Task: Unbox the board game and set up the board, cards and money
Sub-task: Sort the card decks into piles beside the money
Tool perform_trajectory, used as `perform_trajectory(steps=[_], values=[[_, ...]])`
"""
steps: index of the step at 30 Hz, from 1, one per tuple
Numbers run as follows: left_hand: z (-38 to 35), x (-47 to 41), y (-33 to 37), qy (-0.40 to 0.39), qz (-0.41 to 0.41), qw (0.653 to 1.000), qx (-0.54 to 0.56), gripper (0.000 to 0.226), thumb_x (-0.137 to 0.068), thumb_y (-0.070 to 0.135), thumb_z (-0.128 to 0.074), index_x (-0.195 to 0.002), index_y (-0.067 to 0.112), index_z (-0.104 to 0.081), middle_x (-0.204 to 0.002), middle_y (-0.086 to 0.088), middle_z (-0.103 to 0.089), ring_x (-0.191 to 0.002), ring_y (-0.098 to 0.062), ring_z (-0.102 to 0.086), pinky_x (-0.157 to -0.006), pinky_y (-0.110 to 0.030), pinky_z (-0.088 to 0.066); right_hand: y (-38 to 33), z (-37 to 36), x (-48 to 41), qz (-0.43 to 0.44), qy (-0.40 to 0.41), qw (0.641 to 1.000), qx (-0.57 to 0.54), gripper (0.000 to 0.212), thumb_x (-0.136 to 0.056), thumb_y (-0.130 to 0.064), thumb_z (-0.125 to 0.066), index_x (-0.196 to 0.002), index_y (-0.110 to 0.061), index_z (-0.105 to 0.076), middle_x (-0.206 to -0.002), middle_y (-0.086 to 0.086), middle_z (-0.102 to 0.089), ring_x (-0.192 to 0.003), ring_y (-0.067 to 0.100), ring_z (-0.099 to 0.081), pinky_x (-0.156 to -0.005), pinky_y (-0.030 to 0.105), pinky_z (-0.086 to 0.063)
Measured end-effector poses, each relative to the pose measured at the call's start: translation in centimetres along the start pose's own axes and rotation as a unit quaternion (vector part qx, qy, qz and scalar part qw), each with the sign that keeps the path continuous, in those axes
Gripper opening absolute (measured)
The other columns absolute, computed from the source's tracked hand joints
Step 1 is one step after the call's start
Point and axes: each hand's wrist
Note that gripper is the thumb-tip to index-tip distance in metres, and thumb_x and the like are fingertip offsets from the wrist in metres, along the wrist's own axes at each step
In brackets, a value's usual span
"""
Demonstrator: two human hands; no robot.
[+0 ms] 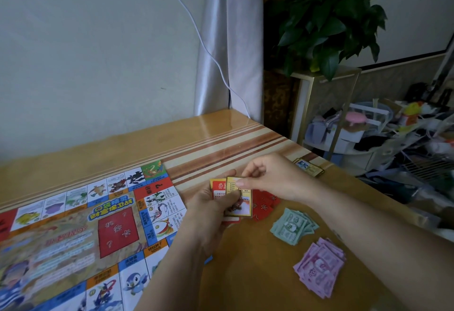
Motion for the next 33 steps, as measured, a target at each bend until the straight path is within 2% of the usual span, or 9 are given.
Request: perform_trajectory(steps=[4,8,14,18,22,25,28,30,33], values=[[-0.2,-0.2,0.1,0.011,0.028,0.995,0.092,0.032,-0.095,0.001,-0.044,-0.116,0.014,-0.064,-0.101,-0.016,-0.072,-0.088,-0.027,-0.068,-0.08,-0.046,-0.054,1.3,0.8,-0.4,-0.032,0.041,0.998,-0.042,0.005,-0.086,-0.018,-0.068,-0.085,-0.017,-0.064,-0.078,0.0,-0.069,-0.057,0.0,-0.057,-0.056,0.015,-0.044],[0.0,-0.3,0.1,-0.002,0.016,0.991,0.131,0.031,-0.097,-0.002,-0.038,-0.121,0.01,-0.055,-0.103,-0.017,-0.071,-0.081,-0.023,-0.069,-0.061,-0.029,-0.058,4.9,3.2,-1.5,-0.102,0.215,0.948,-0.212,0.021,-0.091,0.003,-0.055,-0.107,-0.009,-0.049,-0.097,0.013,-0.064,-0.062,0.014,-0.065,-0.054,0.022,-0.052],[-0.5,-0.3,-0.4,-0.003,0.009,0.99,0.141,0.032,-0.097,-0.003,-0.039,-0.122,0.01,-0.055,-0.1,-0.015,-0.072,-0.076,-0.019,-0.071,-0.06,-0.028,-0.058,10.6,4.9,-3.5,-0.156,0.356,0.921,0.0,0.018,-0.092,0.002,-0.053,-0.106,-0.006,-0.057,-0.112,0.02,-0.062,-0.085,0.031,-0.067,-0.051,0.024,-0.052],[-0.5,-0.3,-0.5,0.03,0.009,0.992,0.125,0.031,-0.095,-0.002,-0.046,-0.12,0.01,-0.059,-0.095,-0.011,-0.073,-0.071,-0.015,-0.072,-0.052,-0.023,-0.054,13.2,5.0,-3.8,-0.213,0.276,0.902,0.255,0.021,-0.09,-0.016,-0.058,-0.11,-0.012,-0.065,-0.113,0.014,-0.064,-0.104,0.034,-0.057,-0.084,0.039,-0.05],[-0.6,-0.3,-0.5,0.051,0.016,0.989,0.139,0.027,-0.093,-0.003,-0.049,-0.11,0.014,-0.063,-0.08,-0.005,-0.074,-0.062,-0.012,-0.07,-0.048,-0.021,-0.052,12.6,5.3,-3.0,-0.241,0.257,0.859,0.372,0.024,-0.089,-0.034,-0.062,-0.111,-0.025,-0.066,-0.122,0.012,-0.052,-0.117,0.032,-0.043,-0.095,0.04,-0.039],[-0.6,-0.3,-0.7,0.056,0.029,0.989,0.137,0.022,-0.092,0.0,-0.053,-0.104,0.015,-0.064,-0.073,-0.004,-0.073,-0.061,-0.013,-0.07,-0.048,-0.024,-0.054,9.2,4.3,-2.7,-0.139,0.298,0.908,0.26,0.026,-0.089,-0.037,-0.061,-0.109,-0.021,-0.068,-0.116,0.009,-0.056,-0.108,0.027,-0.052,-0.091,0.038,-0.044],[-0.7,-0.3,-0.7,0.071,0.029,0.987,0.137,0.02,-0.091,0.001,-0.055,-0.099,0.017,-0.065,-0.071,-0.004,-0.073,-0.06,-0.014,-0.07,-0.049,-0.026,-0.056,3.6,1.9,-1.5,-0.07,0.099,0.992,0.047,0.041,-0.084,-0.054,-0.059,-0.107,-0.022,-0.067,-0.101,-0.004,-0.068,-0.09,0.01,-0.063,-0.083,0.031,-0.048],[-0.7,-0.3,-0.6,0.081,0.027,0.986,0.143,0.018,-0.091,0.002,-0.054,-0.096,0.015,-0.066,-0.069,-0.004,-0.073,-0.057,-0.014,-0.069,-0.047,-0.025,-0.054,0.8,0.1,-0.3,-0.058,-0.027,0.998,0.03,0.042,-0.077,-0.058,-0.066,-0.102,-0.025,-0.067,-0.091,-0.01,-0.07,-0.076,0.002,-0.065,-0.074,0.023,-0.049],[-0.6,-0.4,-0.2,0.09,0.038,0.981,0.171,0.014,-0.094,0.008,-0.052,-0.102,0.008,-0.064,-0.072,-0.008,-0.072,-0.06,-0.017,-0.07,-0.048,-0.027,-0.054,0.1,-1.3,0.0,-0.019,-0.033,0.998,0.042,0.025,-0.079,-0.037,-0.075,-0.093,-0.017,-0.068,-0.086,-0.006,-0.07,-0.071,-0.002,-0.063,-0.06,0.011,-0.045]])
Point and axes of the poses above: each hand's wrist, its own x-axis away from the middle knuckle, its own z-axis out of the back of the hand, y = z × x
